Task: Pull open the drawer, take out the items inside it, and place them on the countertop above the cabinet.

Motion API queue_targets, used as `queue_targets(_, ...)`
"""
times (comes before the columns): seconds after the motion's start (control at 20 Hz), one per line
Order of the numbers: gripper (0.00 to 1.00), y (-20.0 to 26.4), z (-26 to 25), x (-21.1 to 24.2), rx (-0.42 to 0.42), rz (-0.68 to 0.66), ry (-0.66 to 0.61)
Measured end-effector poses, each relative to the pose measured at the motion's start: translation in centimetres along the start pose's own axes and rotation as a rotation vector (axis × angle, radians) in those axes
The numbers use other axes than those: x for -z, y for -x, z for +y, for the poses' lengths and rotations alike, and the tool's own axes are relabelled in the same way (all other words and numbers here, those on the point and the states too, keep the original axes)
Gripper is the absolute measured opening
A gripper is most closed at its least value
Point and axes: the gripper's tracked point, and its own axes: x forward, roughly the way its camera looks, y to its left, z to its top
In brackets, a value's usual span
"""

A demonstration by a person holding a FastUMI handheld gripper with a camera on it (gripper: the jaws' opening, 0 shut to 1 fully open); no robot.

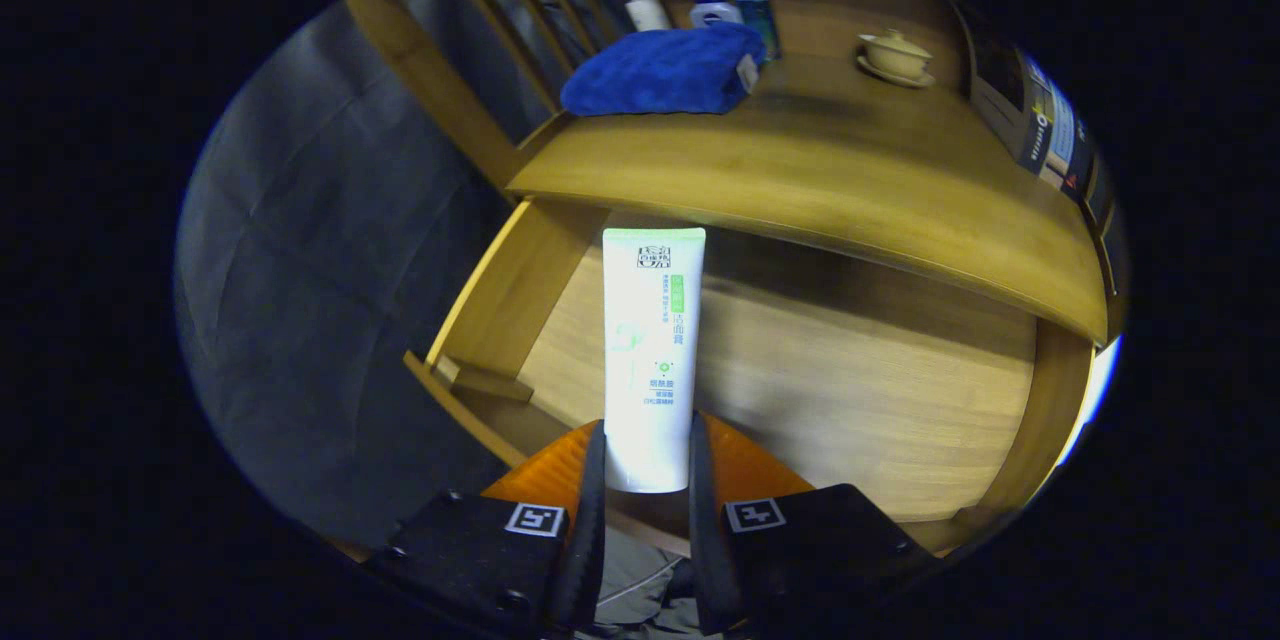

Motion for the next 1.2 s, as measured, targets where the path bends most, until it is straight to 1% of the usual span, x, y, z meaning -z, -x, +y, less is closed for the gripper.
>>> queue_targets(0.05,0.45,0.7,4.6,-5.2,-0.024,-0.003,0.028)
queue_targets(0.2,0.45,2.7,6.1,-7.4,-0.089,-0.076,0.091)
queue_targets(0.25,0.45,3.5,6.5,-8.6,-0.095,-0.124,0.097)
queue_targets(0.3,0.45,4.4,6.3,-10.4,-0.085,-0.199,0.086)
queue_targets(0.35,0.45,5.0,6.0,-12.6,-0.058,-0.287,0.074)
queue_targets(0.45,0.45,6.4,3.4,-16.7,0.046,-0.437,0.087)
queue_targets(0.55,0.44,7.6,-0.3,-20.3,0.159,-0.521,0.089)
queue_targets(0.65,0.44,9.3,-3.9,-22.7,0.232,-0.574,0.041)
queue_targets(0.75,0.44,9.2,-7.5,-24.1,0.297,-0.591,-0.024)
queue_targets(0.9,0.44,7.8,-11.9,-24.8,0.388,-0.532,-0.095)
queue_targets(1.0,0.44,6.4,-13.5,-24.6,0.418,-0.474,-0.130)
queue_targets(1.1,0.45,5.5,-15.0,-24.9,0.452,-0.470,-0.151)
queue_targets(1.2,0.45,4.4,-15.6,-24.9,0.463,-0.451,-0.150)
